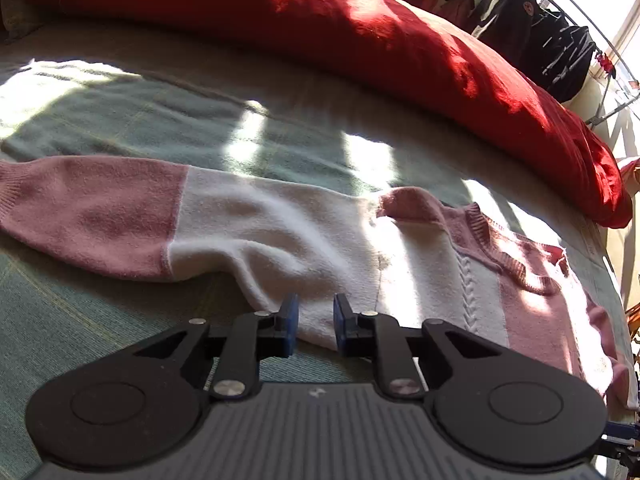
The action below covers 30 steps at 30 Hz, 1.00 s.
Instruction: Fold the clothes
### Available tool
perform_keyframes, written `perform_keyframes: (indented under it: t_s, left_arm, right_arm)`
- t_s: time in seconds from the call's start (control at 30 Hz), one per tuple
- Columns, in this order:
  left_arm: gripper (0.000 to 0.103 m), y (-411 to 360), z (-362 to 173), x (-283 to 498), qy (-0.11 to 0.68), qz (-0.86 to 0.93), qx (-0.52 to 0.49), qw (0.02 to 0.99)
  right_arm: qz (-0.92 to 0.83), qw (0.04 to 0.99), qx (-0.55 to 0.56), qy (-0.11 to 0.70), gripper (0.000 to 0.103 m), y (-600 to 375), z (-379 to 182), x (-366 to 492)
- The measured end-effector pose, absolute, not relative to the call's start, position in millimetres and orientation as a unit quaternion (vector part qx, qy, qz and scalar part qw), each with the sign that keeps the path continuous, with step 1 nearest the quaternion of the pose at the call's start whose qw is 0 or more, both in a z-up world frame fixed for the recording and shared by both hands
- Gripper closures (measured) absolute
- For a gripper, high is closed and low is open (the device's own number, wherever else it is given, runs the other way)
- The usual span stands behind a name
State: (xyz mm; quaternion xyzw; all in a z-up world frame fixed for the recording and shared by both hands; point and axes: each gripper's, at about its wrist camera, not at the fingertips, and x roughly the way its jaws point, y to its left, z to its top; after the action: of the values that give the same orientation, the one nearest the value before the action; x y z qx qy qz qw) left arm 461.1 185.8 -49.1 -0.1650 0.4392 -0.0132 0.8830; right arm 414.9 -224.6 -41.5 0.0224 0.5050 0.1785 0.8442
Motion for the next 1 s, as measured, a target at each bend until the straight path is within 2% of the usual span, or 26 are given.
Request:
perform_keyframes:
  t_s: [0.1,0.2,0.33,0.4,0.53,0.57,0.67,0.73,1.0]
  left_arm:
    - [0.079,143,-51,463,0.428,-0.098,-0.117,0.891]
    - [0.077,118,-75,475,0.46,-0.113,-0.08,0.877]
    - [0.076,130,-90,462,0.479,-0.096,-0.13,0.863]
    - [0.076,133,-87,446,0.493,-0.097,-0.136,0.854]
    - [0.073,134,-74,431,0.507,-0.101,-0.122,0.847]
    - [0.069,132,-70,433,0.499,-0.105,-0.11,0.853]
    - [0.048,121,-64,447,0.461,-0.123,-0.062,0.876]
    - [0.047,115,-72,456,0.47,-0.124,-0.045,0.873]
    - [0.047,105,-57,405,0.477,-0.153,-0.002,0.865]
  right_arm:
    - [0.195,0.841,0.022,0.505,0.038,-212,-44,417]
    - [0.207,0.838,0.014,0.504,0.038,-202,-46,417]
    - [0.213,0.837,-0.006,0.504,0.038,-199,-44,411]
    - [0.211,0.835,-0.01,0.508,0.033,-204,-44,406]
    - [0.203,0.829,-0.002,0.521,0.033,-213,-48,399]
    - [0.203,0.829,0.002,0.52,0.033,-214,-48,398]
    - [0.205,0.833,0.003,0.514,0.033,-210,-51,398]
    - [0.211,0.831,0.001,0.514,0.033,-204,-54,402]
    - [0.205,0.811,-0.054,0.546,0.033,-207,-65,381]
